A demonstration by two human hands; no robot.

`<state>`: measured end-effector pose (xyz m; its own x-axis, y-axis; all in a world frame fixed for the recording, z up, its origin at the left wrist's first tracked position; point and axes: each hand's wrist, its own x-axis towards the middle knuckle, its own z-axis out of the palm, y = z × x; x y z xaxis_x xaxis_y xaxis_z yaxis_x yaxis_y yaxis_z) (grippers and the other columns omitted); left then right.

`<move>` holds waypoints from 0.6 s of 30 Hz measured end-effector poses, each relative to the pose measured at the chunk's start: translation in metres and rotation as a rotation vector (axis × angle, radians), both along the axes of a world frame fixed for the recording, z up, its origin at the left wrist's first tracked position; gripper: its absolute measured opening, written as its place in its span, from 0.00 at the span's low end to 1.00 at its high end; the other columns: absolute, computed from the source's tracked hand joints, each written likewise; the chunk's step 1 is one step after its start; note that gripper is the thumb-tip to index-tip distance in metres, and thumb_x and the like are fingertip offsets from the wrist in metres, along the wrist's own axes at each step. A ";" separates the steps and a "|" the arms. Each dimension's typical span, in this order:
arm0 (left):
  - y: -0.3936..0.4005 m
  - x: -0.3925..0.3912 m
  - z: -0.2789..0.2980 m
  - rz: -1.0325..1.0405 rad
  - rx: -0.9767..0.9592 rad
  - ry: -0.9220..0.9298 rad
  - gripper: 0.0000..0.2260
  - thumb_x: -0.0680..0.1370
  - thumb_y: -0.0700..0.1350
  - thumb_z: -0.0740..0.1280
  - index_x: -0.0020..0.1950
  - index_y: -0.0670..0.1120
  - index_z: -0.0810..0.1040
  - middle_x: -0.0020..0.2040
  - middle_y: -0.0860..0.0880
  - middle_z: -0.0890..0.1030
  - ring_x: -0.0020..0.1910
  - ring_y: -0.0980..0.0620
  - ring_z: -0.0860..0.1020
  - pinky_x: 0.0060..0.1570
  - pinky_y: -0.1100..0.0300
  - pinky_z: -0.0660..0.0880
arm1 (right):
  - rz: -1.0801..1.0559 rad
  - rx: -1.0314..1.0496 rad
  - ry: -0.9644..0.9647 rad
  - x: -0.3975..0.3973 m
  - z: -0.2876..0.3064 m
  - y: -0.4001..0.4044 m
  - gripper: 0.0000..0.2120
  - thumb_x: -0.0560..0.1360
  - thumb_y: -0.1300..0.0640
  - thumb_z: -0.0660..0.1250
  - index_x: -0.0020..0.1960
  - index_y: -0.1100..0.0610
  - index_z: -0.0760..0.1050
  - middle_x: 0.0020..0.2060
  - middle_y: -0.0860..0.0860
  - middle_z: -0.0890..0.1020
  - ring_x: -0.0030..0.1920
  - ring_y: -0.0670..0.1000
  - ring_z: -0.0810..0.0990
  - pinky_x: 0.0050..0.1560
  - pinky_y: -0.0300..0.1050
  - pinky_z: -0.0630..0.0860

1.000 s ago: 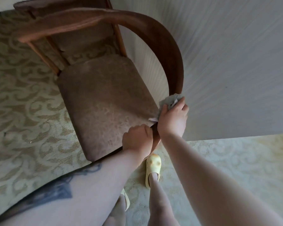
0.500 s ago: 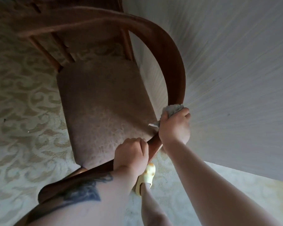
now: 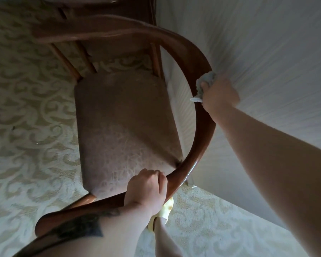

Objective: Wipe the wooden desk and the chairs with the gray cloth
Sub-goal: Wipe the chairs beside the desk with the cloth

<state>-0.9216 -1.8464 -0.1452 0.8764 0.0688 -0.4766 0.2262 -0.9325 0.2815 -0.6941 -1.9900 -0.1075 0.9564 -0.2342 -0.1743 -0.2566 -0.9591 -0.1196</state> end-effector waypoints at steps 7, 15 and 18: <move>0.001 0.002 0.005 -0.022 -0.021 0.024 0.19 0.82 0.53 0.47 0.50 0.52 0.76 0.47 0.52 0.77 0.44 0.54 0.75 0.45 0.62 0.70 | -0.155 0.095 -0.058 -0.085 -0.016 0.000 0.29 0.80 0.45 0.59 0.71 0.61 0.56 0.63 0.58 0.71 0.55 0.61 0.77 0.38 0.47 0.68; 0.000 0.002 0.007 -0.020 -0.017 0.027 0.20 0.82 0.52 0.46 0.52 0.51 0.77 0.48 0.51 0.78 0.47 0.53 0.76 0.48 0.61 0.72 | 0.023 -0.015 0.009 0.034 -0.001 0.006 0.21 0.81 0.46 0.59 0.65 0.60 0.68 0.55 0.55 0.77 0.45 0.54 0.72 0.42 0.49 0.67; 0.000 0.002 0.006 -0.019 -0.021 0.020 0.19 0.82 0.53 0.47 0.51 0.51 0.77 0.47 0.51 0.78 0.45 0.53 0.76 0.47 0.60 0.73 | 0.261 -0.216 0.172 0.061 0.001 0.012 0.32 0.78 0.44 0.59 0.77 0.56 0.54 0.71 0.59 0.62 0.69 0.62 0.64 0.61 0.58 0.68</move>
